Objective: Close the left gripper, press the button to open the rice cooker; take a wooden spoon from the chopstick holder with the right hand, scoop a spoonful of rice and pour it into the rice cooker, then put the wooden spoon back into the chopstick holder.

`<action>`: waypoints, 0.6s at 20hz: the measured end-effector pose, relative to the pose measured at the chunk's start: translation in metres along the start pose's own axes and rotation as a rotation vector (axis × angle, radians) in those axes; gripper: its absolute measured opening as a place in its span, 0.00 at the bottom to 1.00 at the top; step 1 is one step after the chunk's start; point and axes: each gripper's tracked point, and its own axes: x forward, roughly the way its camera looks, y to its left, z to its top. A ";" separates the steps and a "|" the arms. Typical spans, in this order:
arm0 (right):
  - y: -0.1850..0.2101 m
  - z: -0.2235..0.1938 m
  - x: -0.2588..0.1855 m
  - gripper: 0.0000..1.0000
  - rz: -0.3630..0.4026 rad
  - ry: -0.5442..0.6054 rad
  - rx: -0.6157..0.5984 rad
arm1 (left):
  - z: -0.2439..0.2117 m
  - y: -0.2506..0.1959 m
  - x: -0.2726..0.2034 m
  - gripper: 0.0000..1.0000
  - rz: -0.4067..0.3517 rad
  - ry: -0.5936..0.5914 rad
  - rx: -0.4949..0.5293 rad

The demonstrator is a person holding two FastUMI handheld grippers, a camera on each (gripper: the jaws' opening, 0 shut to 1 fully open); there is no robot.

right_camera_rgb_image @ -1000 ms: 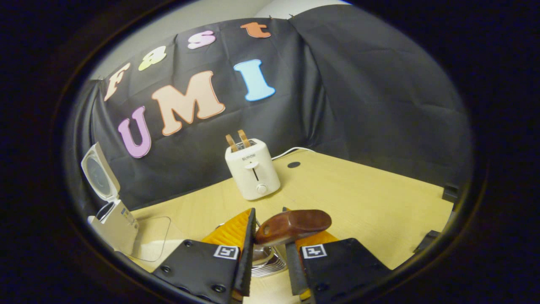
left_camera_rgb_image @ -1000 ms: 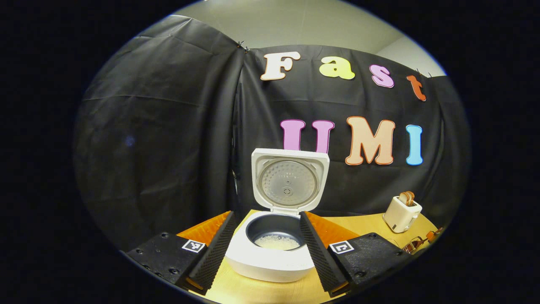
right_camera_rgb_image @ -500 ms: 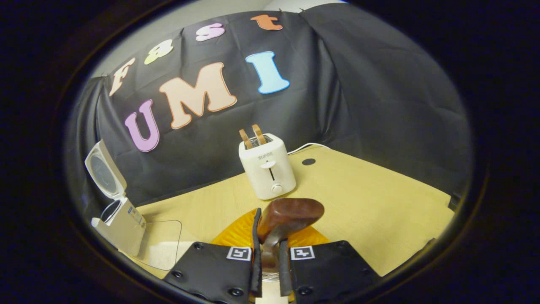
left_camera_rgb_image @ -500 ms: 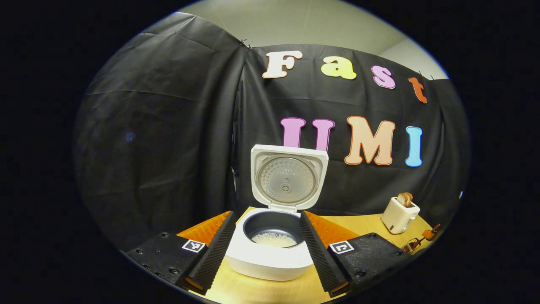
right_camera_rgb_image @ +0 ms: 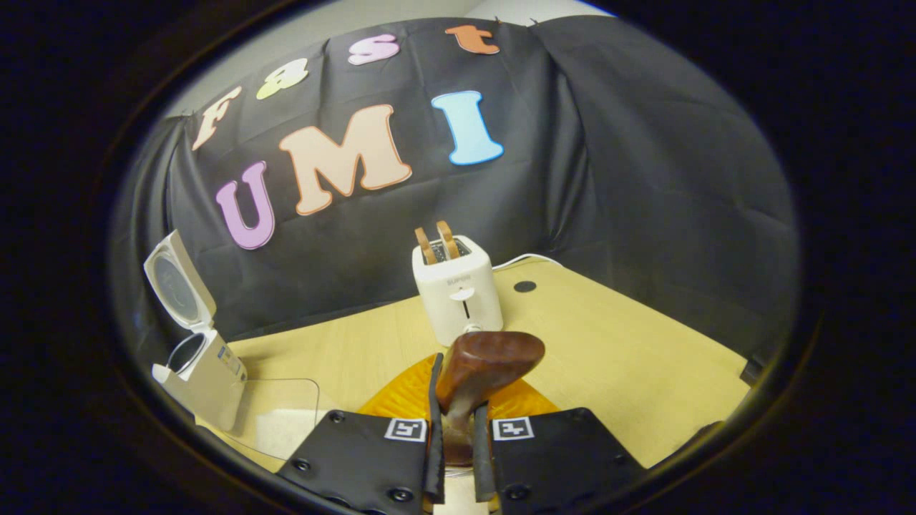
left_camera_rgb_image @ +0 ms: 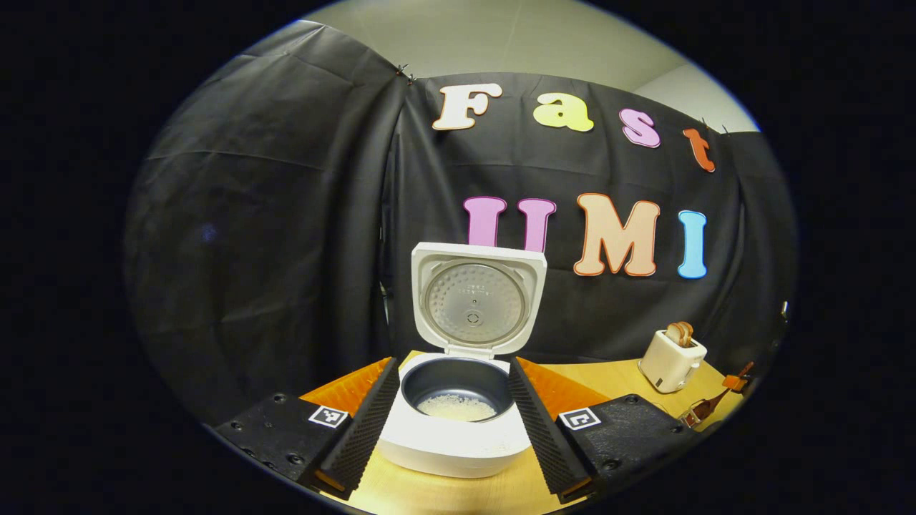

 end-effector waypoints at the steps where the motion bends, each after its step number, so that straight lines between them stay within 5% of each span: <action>1: 0.002 0.009 -0.004 0.18 -0.002 -0.014 -0.006 | -0.002 -0.001 0.003 0.91 -0.009 0.003 0.002; 7: 0.012 0.054 -0.031 0.19 -0.045 -0.096 -0.060 | -0.010 -0.011 0.017 0.91 -0.075 0.023 0.010; 12: 0.064 0.077 -0.054 0.19 0.034 -0.137 -0.066 | -0.015 -0.021 0.030 0.91 -0.132 0.037 0.006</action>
